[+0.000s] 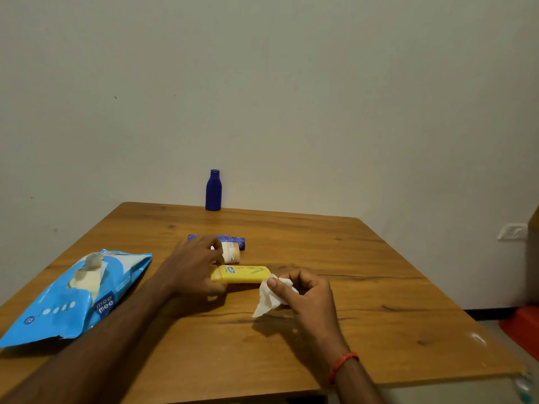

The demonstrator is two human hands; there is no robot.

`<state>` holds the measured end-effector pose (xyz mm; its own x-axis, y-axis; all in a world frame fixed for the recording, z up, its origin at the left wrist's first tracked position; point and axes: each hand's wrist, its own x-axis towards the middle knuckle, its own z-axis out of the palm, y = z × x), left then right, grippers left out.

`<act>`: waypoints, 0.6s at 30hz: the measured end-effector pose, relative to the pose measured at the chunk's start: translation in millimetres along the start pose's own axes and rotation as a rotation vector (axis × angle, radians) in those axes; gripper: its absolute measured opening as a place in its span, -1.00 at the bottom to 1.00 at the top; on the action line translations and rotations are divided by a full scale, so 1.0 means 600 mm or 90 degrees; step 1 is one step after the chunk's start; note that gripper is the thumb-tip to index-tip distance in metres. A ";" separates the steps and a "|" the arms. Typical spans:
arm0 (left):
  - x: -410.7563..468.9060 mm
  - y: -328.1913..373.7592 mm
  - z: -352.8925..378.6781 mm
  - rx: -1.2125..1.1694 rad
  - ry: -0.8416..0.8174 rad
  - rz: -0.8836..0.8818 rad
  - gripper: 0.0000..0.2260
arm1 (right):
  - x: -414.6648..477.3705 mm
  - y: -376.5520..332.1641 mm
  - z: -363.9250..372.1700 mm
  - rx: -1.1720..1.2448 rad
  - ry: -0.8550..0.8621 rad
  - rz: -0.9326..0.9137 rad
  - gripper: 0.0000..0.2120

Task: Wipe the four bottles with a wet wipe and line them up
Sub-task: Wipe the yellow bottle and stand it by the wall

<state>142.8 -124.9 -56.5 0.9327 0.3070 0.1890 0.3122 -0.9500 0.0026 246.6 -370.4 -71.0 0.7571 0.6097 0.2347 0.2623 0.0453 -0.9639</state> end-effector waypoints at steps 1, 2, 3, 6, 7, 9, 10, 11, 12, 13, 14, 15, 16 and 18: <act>-0.001 -0.005 -0.003 -0.042 0.025 0.007 -0.42 | -0.003 0.001 -0.001 0.015 0.000 0.008 -0.85; -0.002 -0.009 -0.006 -0.098 0.055 0.012 -0.45 | -0.006 0.001 -0.001 0.033 0.002 0.022 -0.84; -0.003 -0.012 -0.009 -0.163 0.081 0.011 -0.48 | -0.008 0.001 -0.002 0.053 0.008 0.037 -0.82; -0.001 0.001 -0.021 -0.373 0.136 -0.013 -0.57 | -0.010 -0.002 -0.005 0.095 0.017 0.074 -0.79; 0.000 0.010 -0.024 -0.438 0.144 -0.029 -0.59 | -0.010 -0.006 -0.008 0.105 0.020 0.076 -0.78; 0.001 0.023 -0.027 -0.570 0.141 -0.055 -0.58 | -0.010 -0.014 -0.012 0.113 0.027 0.062 -0.73; 0.002 0.026 -0.025 -0.645 0.133 -0.058 -0.56 | -0.011 -0.017 -0.014 0.112 0.028 0.052 -0.71; 0.002 0.029 -0.021 -0.725 0.123 -0.056 -0.54 | -0.011 -0.020 -0.014 0.114 0.029 0.043 -0.71; 0.001 0.032 -0.018 -0.804 0.110 -0.054 -0.52 | -0.012 -0.023 -0.013 0.116 0.033 0.038 -0.71; 0.003 0.035 -0.014 -0.874 0.097 -0.050 -0.48 | -0.012 -0.025 -0.013 0.114 0.038 0.029 -0.72; 0.004 0.038 -0.009 -0.940 0.087 -0.051 -0.44 | -0.012 -0.027 -0.013 0.109 0.043 0.017 -0.74; 0.006 0.043 -0.006 -1.009 0.073 -0.051 -0.36 | -0.012 -0.031 -0.013 0.104 0.046 0.001 -0.76; 0.008 0.048 -0.004 -1.084 0.051 -0.048 -0.27 | -0.013 -0.035 -0.013 0.103 0.047 -0.017 -0.77; 0.012 0.057 -0.002 -1.211 0.007 -0.041 -0.15 | -0.012 -0.041 -0.013 0.105 0.045 -0.053 -0.79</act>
<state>159.8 -155.1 -54.1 0.9261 0.3461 0.1502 -0.2498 0.2642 0.9316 239.3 -382.1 -47.7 0.7784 0.5420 0.3167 0.2287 0.2250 -0.9471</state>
